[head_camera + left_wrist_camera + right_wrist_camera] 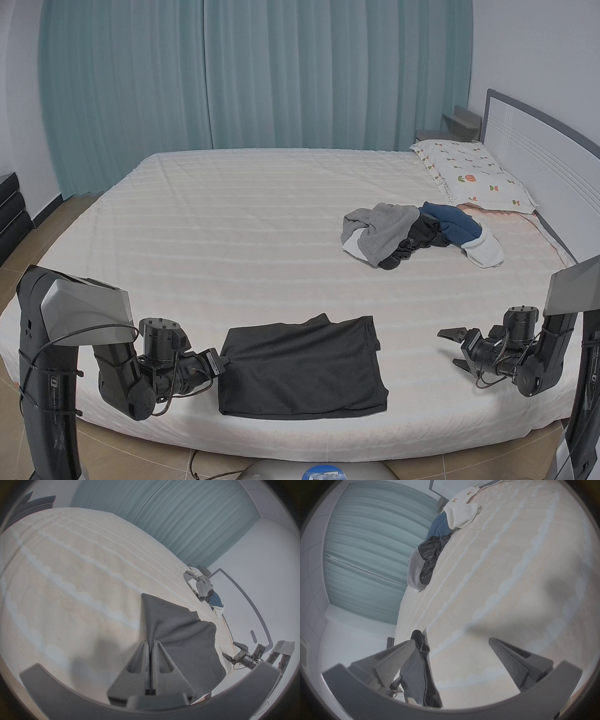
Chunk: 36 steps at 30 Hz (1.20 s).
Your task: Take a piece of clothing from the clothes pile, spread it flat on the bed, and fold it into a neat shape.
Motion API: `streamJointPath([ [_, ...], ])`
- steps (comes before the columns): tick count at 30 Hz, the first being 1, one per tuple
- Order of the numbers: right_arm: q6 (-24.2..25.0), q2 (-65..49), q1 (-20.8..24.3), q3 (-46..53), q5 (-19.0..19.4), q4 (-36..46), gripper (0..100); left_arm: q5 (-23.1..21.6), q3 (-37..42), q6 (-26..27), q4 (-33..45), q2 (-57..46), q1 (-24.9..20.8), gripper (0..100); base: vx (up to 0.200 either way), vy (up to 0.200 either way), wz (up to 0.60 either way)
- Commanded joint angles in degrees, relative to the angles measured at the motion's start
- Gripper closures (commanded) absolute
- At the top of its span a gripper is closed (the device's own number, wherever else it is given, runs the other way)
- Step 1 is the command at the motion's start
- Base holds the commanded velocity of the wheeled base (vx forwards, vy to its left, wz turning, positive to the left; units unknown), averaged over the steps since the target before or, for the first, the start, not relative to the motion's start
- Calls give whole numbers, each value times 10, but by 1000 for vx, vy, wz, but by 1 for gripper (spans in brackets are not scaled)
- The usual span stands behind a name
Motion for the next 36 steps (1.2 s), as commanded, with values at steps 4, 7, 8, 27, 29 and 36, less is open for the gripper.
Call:
streamJointPath([
  [4,0,2,1,-2,0,0,0,1,1,-1,0,-1,0,100,0,200,0],
  [7,0,3,1,-5,0,0,0,2,2,-1,0,-1,0,100,0,200,0],
  [8,0,3,1,-6,0,0,0,4,3,-1,0,-1,0,100,0,200,0],
  [27,4,-4,31,0,-1,-1,0,12,5,-1,0,0,0,100,0,200,0],
  [29,4,-4,37,0,-3,-2,0,12,6,-1,0,0,0,100,0,200,0],
  [36,4,-4,38,-1,-10,-1,0,12,9,-1,0,0,-1,100,0,200,0],
])
